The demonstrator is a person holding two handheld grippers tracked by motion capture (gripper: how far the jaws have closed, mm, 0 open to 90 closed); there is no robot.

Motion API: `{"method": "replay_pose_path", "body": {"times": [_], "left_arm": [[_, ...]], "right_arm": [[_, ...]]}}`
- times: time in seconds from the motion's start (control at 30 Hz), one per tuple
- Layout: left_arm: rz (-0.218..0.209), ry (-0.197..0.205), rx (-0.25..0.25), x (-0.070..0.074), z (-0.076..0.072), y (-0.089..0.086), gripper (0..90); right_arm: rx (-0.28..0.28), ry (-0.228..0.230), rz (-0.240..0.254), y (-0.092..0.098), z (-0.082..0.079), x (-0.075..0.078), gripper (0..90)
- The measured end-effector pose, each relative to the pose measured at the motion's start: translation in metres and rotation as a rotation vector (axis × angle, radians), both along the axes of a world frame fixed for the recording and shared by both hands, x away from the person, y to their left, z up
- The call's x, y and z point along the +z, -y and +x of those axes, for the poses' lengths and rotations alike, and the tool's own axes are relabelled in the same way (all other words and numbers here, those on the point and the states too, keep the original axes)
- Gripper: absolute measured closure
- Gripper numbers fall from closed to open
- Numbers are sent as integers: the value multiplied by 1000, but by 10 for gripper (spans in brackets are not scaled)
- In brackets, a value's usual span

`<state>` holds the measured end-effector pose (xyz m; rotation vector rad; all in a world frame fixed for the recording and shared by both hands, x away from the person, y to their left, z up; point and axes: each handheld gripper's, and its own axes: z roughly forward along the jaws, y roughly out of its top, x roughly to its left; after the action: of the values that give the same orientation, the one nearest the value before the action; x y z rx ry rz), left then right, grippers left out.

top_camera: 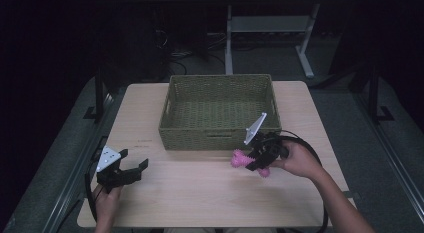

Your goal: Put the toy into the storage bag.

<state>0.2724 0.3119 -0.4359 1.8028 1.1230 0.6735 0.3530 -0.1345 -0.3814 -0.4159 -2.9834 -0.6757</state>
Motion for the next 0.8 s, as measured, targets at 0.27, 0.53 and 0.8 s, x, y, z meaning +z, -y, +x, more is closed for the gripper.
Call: {"method": "replay_pose_path", "body": {"times": [0.27,0.53,0.8], "left_arm": [[-1,0,0,0,0,0,138],[-2,1,2,0,0,-1,138],[-3,1,2,0,0,-1,138]], "right_arm": [[28,5,16,-5,6,12,582],[47,6,24,-9,12,22,582],[65,8,25,-14,17,34,582]]}}
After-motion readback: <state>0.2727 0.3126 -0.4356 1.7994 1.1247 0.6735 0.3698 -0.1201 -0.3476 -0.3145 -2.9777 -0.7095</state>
